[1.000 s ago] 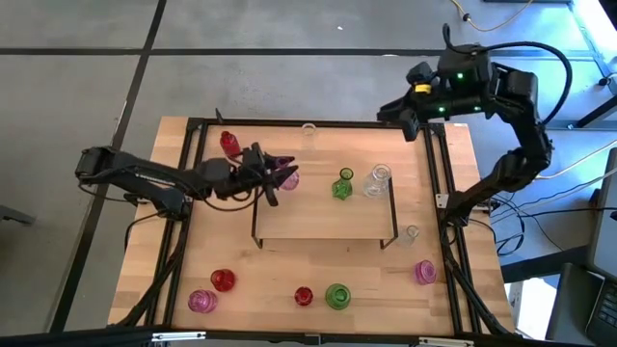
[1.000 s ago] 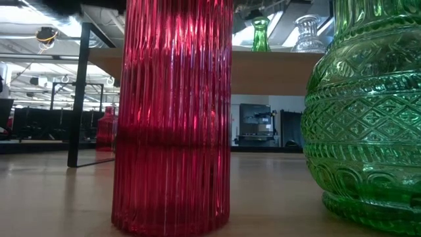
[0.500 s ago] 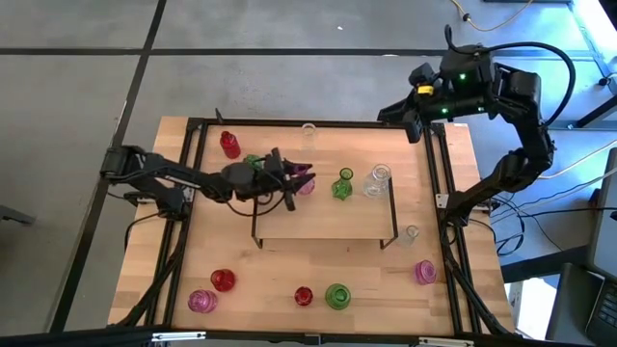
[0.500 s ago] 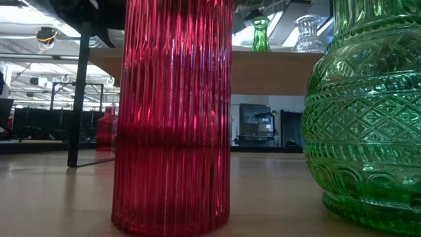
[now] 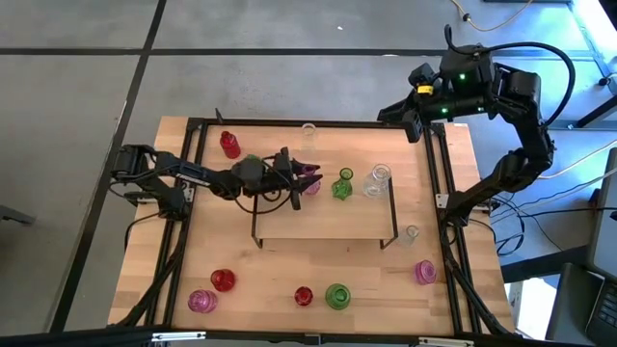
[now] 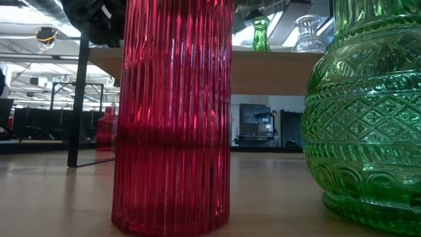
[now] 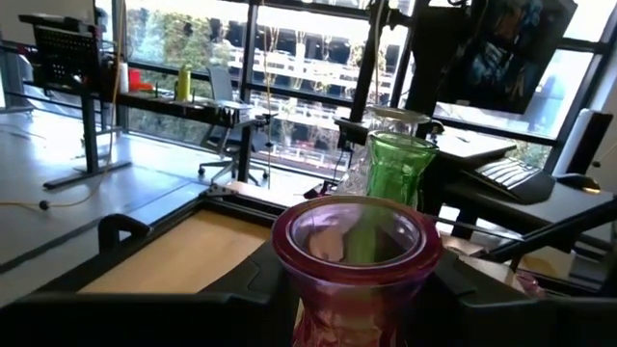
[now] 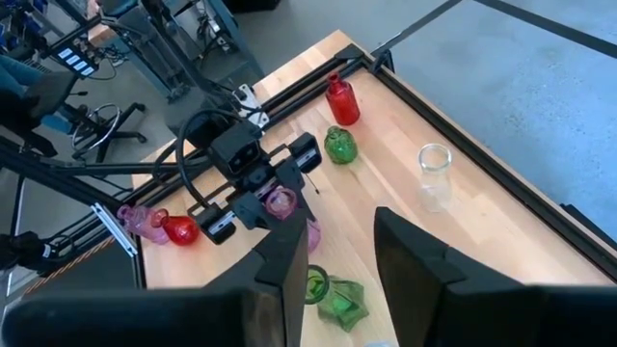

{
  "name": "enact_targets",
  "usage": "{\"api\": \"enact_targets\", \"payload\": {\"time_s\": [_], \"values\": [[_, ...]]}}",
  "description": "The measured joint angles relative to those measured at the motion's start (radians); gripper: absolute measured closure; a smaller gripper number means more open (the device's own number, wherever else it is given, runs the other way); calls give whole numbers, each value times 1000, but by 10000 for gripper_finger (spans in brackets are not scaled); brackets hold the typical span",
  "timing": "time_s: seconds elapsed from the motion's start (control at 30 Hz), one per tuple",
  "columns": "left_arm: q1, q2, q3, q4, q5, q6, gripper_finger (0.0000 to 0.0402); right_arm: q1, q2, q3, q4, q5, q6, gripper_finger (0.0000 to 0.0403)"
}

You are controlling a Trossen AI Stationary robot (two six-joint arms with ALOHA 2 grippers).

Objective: Sort vases onto shelf
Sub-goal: Put the top violet vase on the shelf

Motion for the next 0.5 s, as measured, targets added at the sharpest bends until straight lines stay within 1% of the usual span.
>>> {"api": "enact_targets", "payload": {"time_s": [0.27, 0.5], "values": [[16, 0, 1, 1, 15, 14, 282, 0, 0, 0, 1, 2, 0, 292], [31, 0, 1, -4, 52, 14, 280, 0, 0, 0, 1, 3, 0, 292]]}}
